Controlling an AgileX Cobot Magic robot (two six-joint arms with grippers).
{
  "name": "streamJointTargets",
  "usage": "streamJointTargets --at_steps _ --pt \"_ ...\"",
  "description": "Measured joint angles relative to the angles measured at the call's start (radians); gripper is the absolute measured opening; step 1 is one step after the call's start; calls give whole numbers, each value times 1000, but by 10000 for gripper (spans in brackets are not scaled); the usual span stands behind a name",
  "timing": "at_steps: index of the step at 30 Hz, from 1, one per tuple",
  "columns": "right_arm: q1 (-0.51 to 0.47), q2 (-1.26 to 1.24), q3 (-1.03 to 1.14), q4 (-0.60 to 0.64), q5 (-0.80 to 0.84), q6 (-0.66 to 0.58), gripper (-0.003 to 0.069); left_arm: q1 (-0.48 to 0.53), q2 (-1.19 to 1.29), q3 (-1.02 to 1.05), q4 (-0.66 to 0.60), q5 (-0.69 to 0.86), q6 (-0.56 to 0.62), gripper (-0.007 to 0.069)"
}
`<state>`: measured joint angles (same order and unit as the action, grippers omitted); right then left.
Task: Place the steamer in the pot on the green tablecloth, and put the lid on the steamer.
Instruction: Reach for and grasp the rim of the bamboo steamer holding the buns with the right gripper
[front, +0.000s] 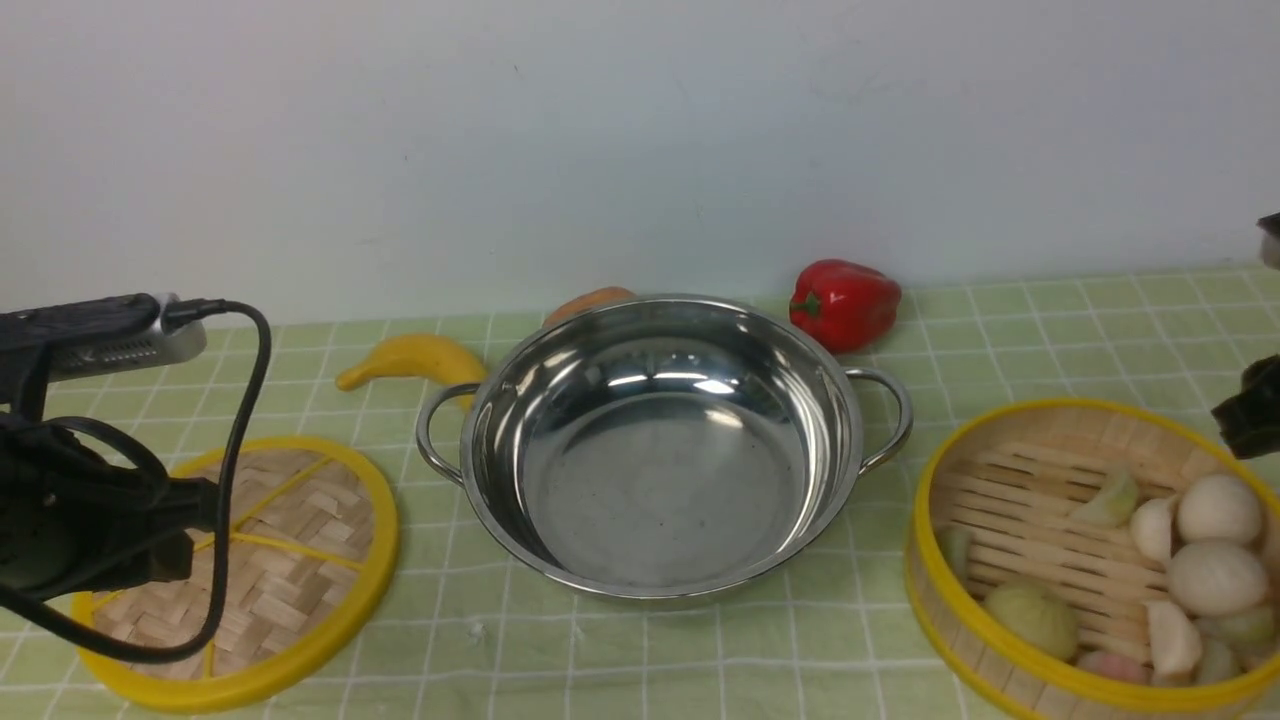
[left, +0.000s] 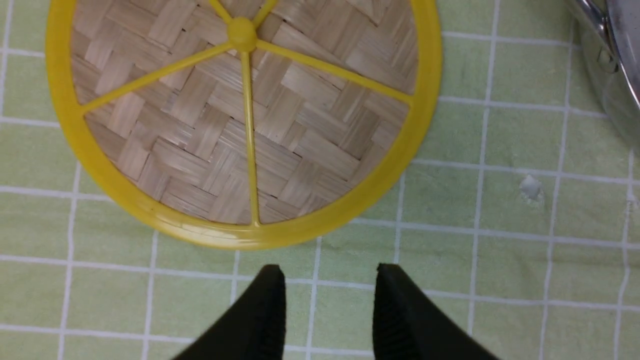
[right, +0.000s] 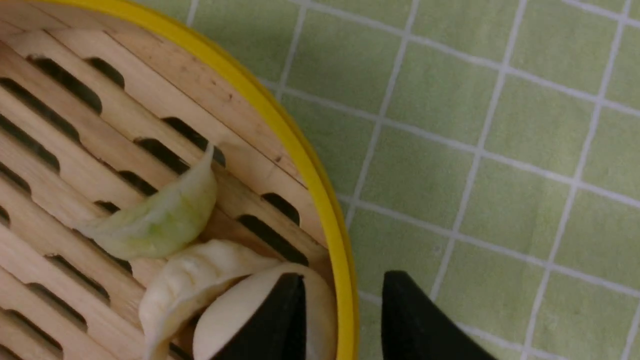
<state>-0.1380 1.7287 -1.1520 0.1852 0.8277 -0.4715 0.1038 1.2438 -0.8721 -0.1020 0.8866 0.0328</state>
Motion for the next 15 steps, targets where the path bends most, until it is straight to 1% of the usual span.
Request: streamJointTargets --at_steps 5,10,15 --pt "19 33 0 7 -59 -55 240 0 0 0 -5 0 4 243" --pt "21 50 0 11 -117 -81 240 0 1 0 -19 -1 4 243" --pt "26 72 0 21 -142 -93 240 0 2 0 -21 -2 5 243"
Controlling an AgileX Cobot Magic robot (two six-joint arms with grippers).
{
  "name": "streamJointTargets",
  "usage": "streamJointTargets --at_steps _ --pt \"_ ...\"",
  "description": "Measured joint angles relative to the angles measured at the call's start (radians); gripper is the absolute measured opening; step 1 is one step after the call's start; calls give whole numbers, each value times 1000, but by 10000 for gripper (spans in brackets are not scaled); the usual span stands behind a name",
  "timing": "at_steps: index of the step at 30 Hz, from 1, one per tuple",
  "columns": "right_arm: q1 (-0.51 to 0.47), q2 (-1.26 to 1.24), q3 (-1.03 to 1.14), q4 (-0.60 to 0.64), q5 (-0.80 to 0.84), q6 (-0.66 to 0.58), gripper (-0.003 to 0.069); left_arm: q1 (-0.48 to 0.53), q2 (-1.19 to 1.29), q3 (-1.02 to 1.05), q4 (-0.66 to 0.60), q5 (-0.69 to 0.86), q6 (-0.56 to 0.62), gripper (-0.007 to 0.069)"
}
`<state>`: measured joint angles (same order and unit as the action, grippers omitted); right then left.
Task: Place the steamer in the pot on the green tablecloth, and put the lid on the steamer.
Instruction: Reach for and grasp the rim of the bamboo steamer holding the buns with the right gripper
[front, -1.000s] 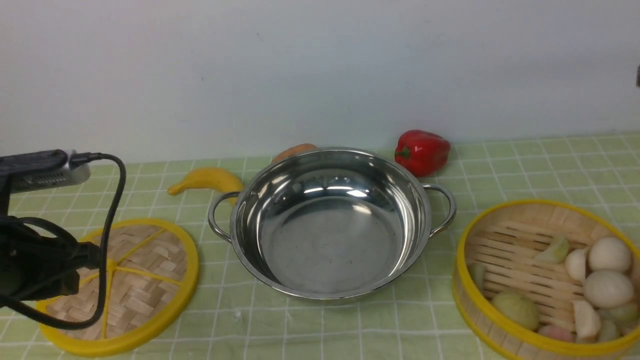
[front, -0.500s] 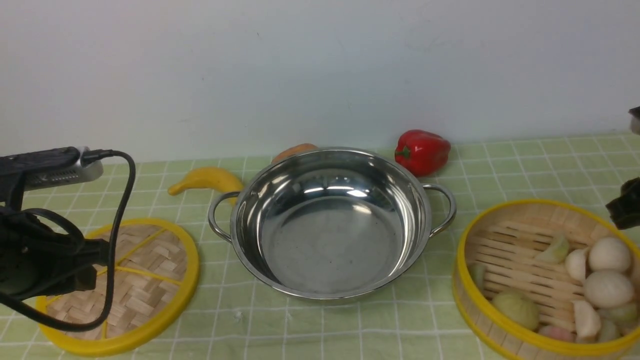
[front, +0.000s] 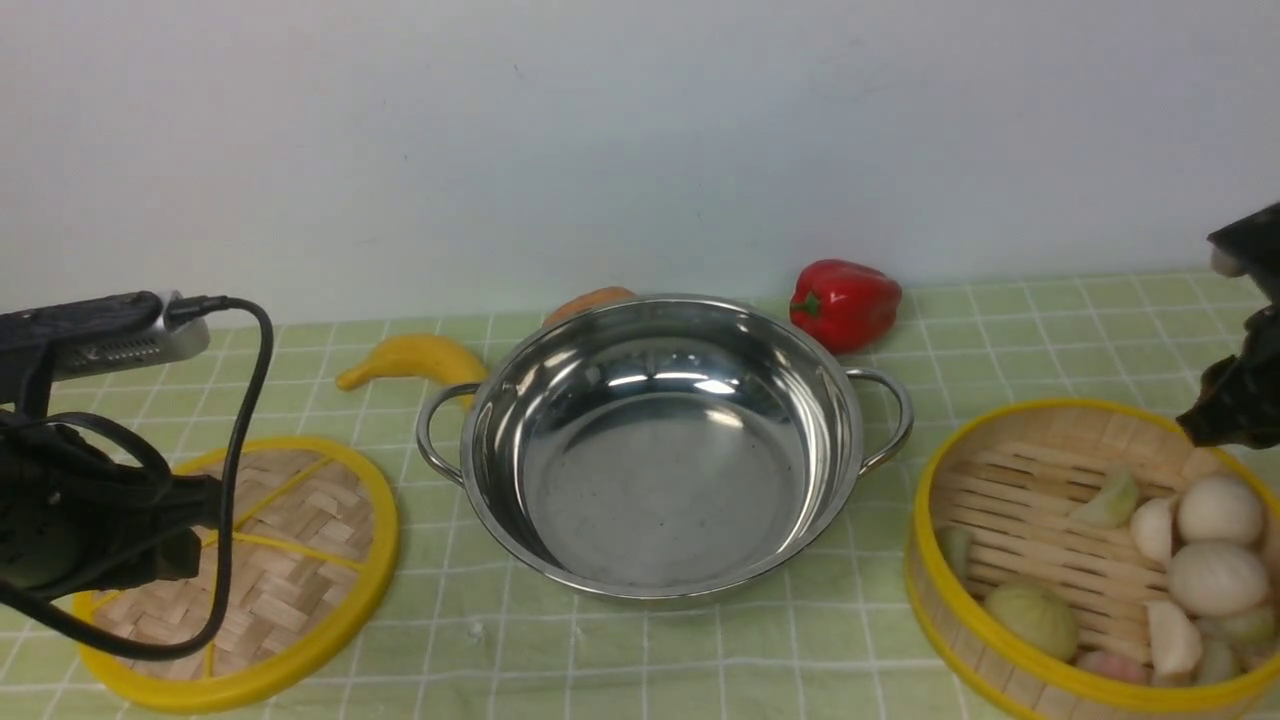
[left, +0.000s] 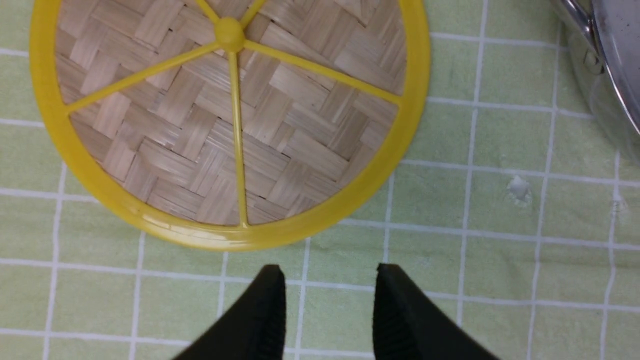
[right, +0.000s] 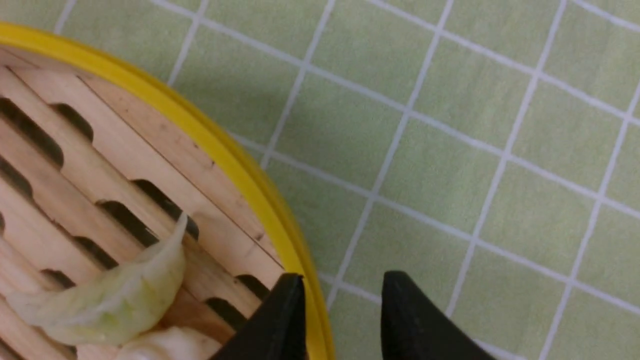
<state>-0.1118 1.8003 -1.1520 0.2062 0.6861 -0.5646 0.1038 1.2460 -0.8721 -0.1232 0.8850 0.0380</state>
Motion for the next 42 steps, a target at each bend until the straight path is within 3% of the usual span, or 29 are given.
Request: streamJointTargets --at_steps 18,28,36,42 --pt "60 86 0 12 -81 -62 242 0 1 0 -1 -1 0 243" --pt "60 86 0 -82 -93 36 147 0 1 0 -1 -22 0 243" --pt "60 86 -6 -154 -68 102 114 0 1 0 -2 -23 0 243" --pt "62 85 -9 -255 -20 267 113 0 1 0 -2 -23 3 243"
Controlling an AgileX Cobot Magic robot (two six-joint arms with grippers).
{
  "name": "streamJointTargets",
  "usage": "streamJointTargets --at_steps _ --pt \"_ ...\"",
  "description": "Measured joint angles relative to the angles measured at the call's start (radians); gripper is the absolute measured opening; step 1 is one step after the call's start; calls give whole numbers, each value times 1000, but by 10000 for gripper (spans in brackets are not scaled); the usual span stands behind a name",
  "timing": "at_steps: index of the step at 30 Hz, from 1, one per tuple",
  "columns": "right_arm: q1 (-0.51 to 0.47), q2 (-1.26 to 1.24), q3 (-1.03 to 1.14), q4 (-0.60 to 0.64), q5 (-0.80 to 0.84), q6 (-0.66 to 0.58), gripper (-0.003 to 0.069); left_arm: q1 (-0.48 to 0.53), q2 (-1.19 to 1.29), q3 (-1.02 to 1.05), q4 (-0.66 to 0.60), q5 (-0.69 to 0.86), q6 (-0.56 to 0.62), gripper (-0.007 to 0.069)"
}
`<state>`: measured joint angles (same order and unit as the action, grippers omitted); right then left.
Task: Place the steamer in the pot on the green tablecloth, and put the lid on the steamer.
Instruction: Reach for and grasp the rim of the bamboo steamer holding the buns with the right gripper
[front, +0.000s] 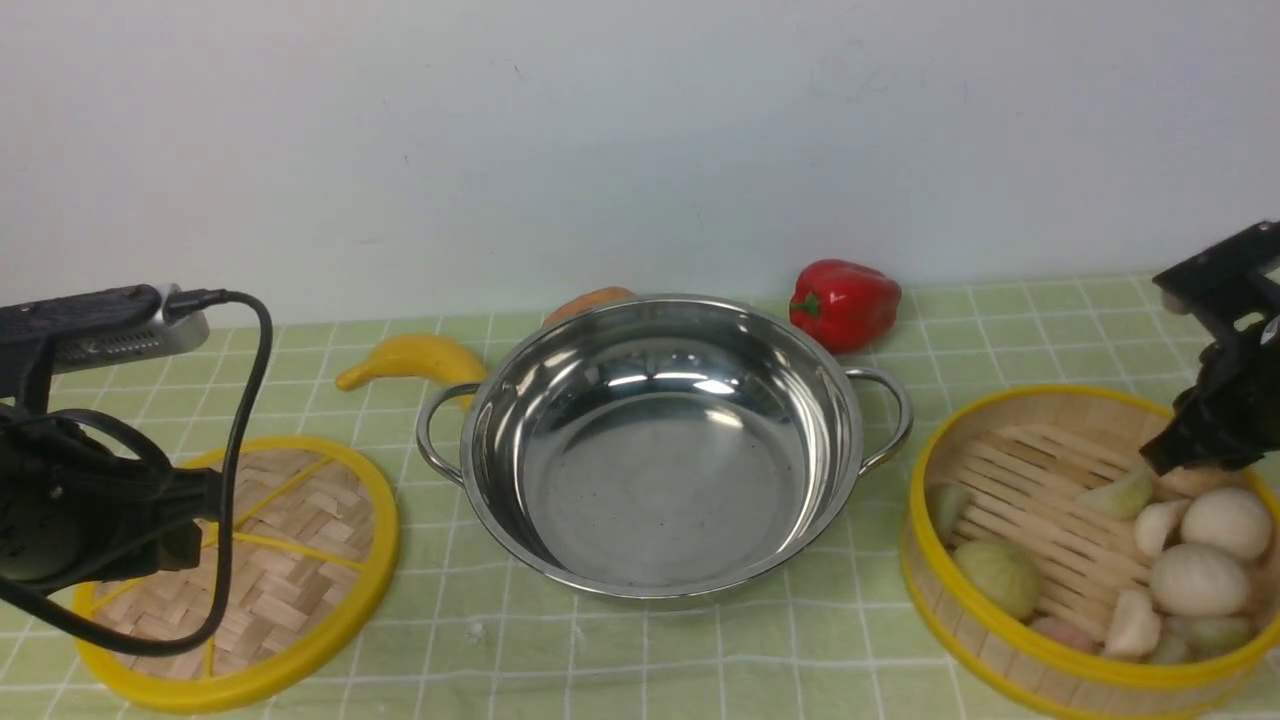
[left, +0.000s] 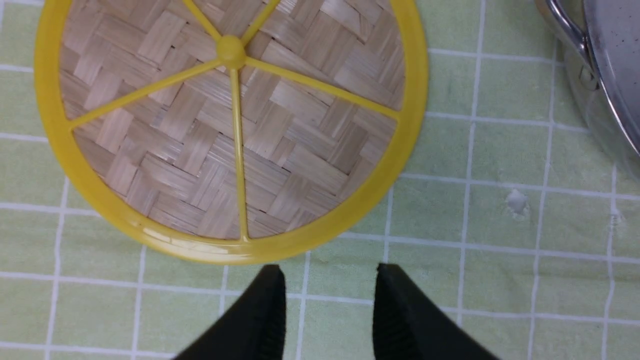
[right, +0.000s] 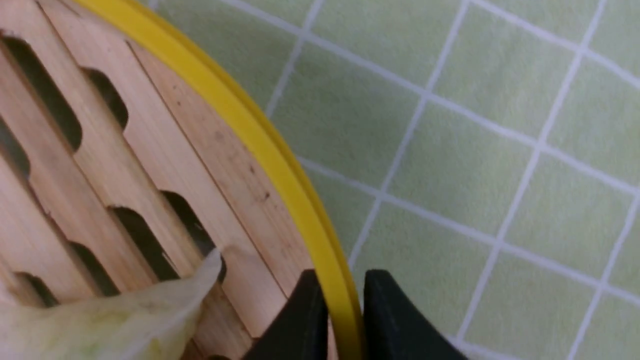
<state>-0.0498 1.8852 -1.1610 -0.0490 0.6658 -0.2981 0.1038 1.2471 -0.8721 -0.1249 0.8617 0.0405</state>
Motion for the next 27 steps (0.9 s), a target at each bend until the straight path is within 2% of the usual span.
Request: streamJointTargets --at_steps 7,17,20,21,27 --pt "1 0 -2 -111 155 220 105 0 0 0 0 0 3 243" --pt "1 -3 -1 -125 195 291 100 0 0 0 -3 0 4 243" --pt "1 -17 0 -125 197 329 73 0 0 0 -3 0 4 243" --pt "1 -33 -4 -121 211 349 51 0 0 0 -3 0 4 243" --pt "-3 -77 -93 -138 298 358 52 0 0 0 -3 0 4 243"
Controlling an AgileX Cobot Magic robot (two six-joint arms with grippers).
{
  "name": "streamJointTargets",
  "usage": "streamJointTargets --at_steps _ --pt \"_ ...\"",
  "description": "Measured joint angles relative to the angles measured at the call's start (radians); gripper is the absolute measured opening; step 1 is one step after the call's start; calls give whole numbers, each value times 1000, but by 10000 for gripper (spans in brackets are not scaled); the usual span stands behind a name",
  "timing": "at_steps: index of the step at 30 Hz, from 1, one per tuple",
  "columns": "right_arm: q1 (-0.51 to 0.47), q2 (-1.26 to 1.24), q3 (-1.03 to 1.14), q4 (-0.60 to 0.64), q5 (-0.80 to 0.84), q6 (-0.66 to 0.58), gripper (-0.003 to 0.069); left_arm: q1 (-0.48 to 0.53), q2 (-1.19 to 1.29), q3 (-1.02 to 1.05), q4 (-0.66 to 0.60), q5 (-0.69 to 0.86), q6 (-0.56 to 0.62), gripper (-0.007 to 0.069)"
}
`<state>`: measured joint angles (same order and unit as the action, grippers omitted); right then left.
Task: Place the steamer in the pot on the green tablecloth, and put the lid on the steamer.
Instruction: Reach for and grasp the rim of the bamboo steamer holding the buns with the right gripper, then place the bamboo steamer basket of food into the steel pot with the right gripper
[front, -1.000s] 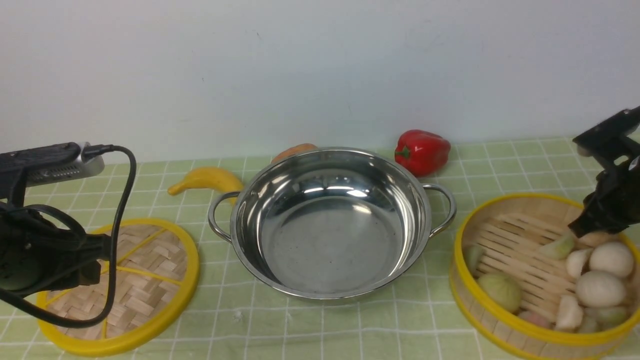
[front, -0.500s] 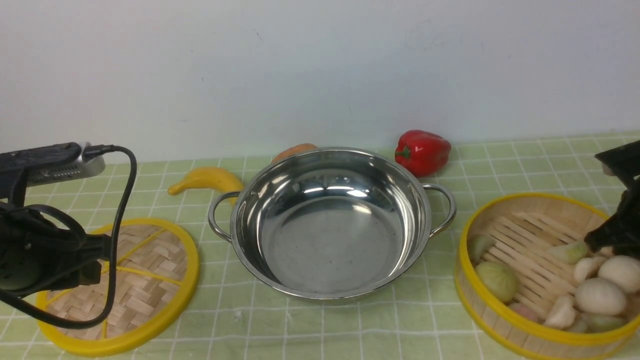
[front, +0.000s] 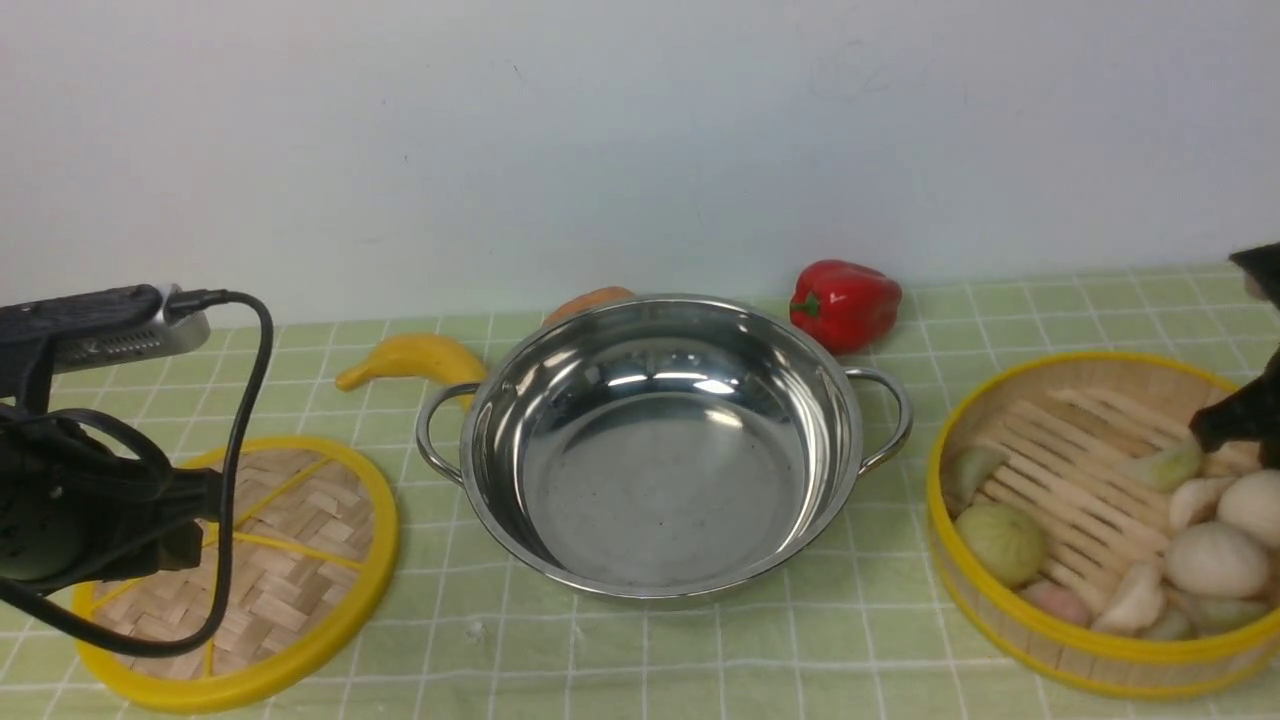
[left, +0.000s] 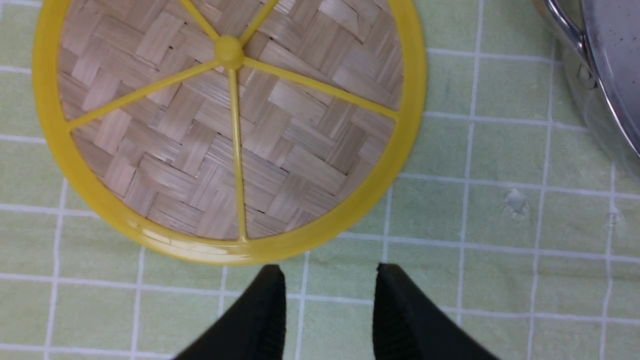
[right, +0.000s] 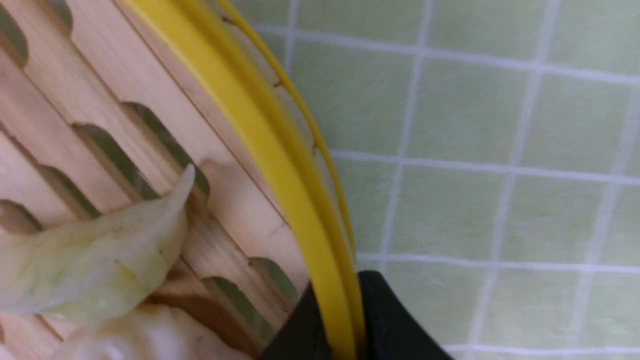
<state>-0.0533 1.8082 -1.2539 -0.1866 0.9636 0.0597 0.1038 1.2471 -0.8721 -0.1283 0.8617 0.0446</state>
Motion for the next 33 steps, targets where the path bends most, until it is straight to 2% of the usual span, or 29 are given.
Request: streamJointTargets --at_steps 3,7,13,17,18,19,20,22,23,26,33 --pt "-20 -12 -77 8 84 -6 52 0 0 0 0 0 0 243" --pt "-78 -23 -220 79 213 -53 52 0 0 0 0 0 0 243" --pt "-86 -23 -381 179 268 -107 52 0 0 0 0 0 0 243" --pt "58 2 -476 231 269 -88 52 0 0 0 0 0 0 243" --pt "66 6 -485 232 269 -85 52 0 0 0 0 0 0 243" --pt "148 48 -519 247 269 -60 52 0 0 0 0 0 0 243" --pt "157 54 -527 249 269 -60 52 0 0 0 0 0 0 243" --pt "272 148 -588 276 272 -18 52 0 0 0 0 0 0 243" --pt "279 155 -594 277 272 -18 52 0 0 0 1 1 0 243" --pt "385 282 -704 282 276 14 52 0 0 0 1 7 0 243" --pt "474 437 -879 278 278 48 52 0 0 0 1 8 0 243"
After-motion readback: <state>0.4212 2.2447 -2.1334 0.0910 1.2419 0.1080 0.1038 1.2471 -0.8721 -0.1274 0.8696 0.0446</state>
